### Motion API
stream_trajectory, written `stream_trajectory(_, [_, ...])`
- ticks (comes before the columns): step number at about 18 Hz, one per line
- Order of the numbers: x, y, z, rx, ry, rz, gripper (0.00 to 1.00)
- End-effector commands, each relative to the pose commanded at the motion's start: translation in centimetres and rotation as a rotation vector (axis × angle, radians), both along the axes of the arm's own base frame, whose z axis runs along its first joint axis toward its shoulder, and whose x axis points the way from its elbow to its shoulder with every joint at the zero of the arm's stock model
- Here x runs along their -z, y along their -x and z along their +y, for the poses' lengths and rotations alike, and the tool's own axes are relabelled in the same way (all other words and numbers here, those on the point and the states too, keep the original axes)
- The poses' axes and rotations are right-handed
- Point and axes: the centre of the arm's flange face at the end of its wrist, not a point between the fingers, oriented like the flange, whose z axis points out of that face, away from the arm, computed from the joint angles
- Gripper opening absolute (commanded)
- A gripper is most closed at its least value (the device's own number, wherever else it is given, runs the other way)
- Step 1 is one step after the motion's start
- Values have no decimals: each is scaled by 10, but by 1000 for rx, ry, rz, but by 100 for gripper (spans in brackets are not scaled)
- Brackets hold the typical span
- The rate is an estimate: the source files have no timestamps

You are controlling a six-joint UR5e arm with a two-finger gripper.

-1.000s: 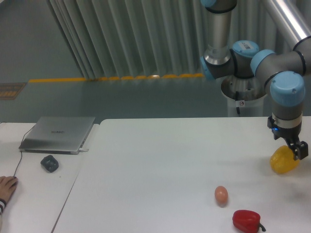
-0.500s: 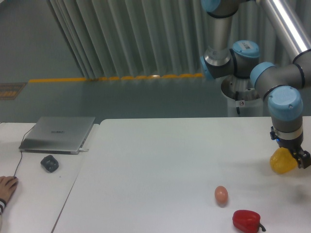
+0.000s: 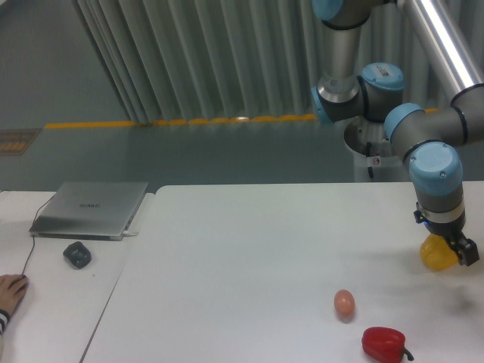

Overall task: Place the yellow pepper in a basket
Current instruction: 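Lift the yellow pepper slightly and shift it along the table edge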

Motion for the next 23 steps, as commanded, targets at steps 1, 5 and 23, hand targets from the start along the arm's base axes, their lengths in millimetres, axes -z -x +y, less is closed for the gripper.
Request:
stream_trajectory(1, [2, -1, -1, -3, 4, -2, 100])
stream_trajectory(5, [6, -4, -3, -2, 15, -8, 100])
stream_trajectory(23, [12, -7, 4, -40, 55, 41, 69])
